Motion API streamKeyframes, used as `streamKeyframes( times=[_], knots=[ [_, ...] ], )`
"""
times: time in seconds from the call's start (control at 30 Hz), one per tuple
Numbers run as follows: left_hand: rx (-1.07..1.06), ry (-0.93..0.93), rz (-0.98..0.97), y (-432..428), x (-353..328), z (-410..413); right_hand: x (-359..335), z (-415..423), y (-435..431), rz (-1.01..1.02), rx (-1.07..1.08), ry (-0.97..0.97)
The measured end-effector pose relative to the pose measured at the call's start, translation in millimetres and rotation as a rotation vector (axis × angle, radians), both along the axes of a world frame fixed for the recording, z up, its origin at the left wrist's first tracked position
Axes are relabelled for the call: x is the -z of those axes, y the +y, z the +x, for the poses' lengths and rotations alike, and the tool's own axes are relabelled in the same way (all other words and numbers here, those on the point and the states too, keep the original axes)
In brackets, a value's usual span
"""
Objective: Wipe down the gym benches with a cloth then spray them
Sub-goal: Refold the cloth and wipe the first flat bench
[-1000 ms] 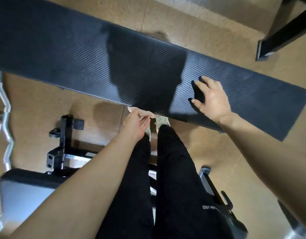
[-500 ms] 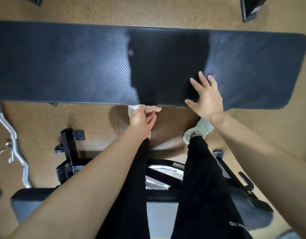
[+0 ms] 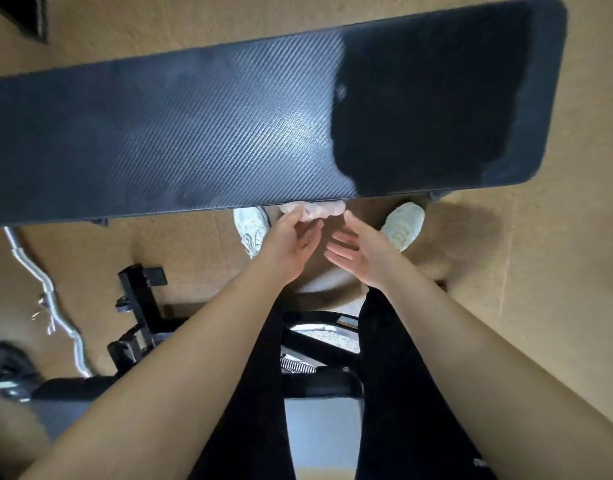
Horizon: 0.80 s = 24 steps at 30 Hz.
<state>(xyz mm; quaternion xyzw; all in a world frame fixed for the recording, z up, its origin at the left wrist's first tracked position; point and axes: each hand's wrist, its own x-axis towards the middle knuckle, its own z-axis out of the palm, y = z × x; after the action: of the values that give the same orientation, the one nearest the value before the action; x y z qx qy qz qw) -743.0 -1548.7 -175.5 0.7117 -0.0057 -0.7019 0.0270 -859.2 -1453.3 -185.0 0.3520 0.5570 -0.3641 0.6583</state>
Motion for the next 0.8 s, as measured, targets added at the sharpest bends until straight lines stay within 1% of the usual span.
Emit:
streamKeyframes(
  times=[0.03,0.07,0.13,0.17,0.2,0.27,0.33,0.37,0.43,0.5,0.57,0.6,0.67,0.73,0.8],
  knots=[
    [0.038,0.018,0.009,-1,0,0,2,-1,-2,-0.040,0.104,-0.108],
    [0.095,0.029,0.016,-3,1,1,8,-1,-3,-0.083,0.179,-0.177],
    [0.266,0.032,0.016,-8,-1,1,16,-3,-10,-0.140,0.265,-0.234],
    [0.353,0.002,-0.005,-11,-4,-1,20,-3,-14,-0.138,0.289,-0.241],
    [0.429,-0.056,-0.036,-13,-7,-2,25,-4,-18,-0.125,0.325,-0.247],
    [0.549,-0.235,-0.124,-15,-10,-4,34,-5,-20,-0.068,0.467,-0.273],
    [0.650,-0.381,-0.284,-14,-12,-1,40,-10,-15,-0.016,0.546,-0.243],
    [0.739,-0.413,-0.372,-12,-14,0,38,-15,-12,0.005,0.565,-0.217],
    [0.942,-0.391,-0.496,-5,-22,-3,36,-30,-2,0.026,0.635,-0.169],
    [1.225,-0.315,-0.608,3,-26,-12,35,-47,10,0.035,0.709,-0.137],
    [1.517,-0.234,-0.728,8,-26,-27,32,-67,24,0.057,0.728,-0.092],
    [1.626,-0.194,-0.750,11,-25,-37,32,-78,32,0.070,0.720,-0.071],
    [1.758,-0.132,-0.714,19,-21,-57,33,-100,47,0.086,0.711,-0.041],
    [1.815,-0.098,-0.649,29,-16,-76,34,-121,61,0.102,0.691,0.000],
    [1.836,-0.106,-0.586,41,-14,-93,33,-144,74,0.101,0.697,0.058]
  ],
)
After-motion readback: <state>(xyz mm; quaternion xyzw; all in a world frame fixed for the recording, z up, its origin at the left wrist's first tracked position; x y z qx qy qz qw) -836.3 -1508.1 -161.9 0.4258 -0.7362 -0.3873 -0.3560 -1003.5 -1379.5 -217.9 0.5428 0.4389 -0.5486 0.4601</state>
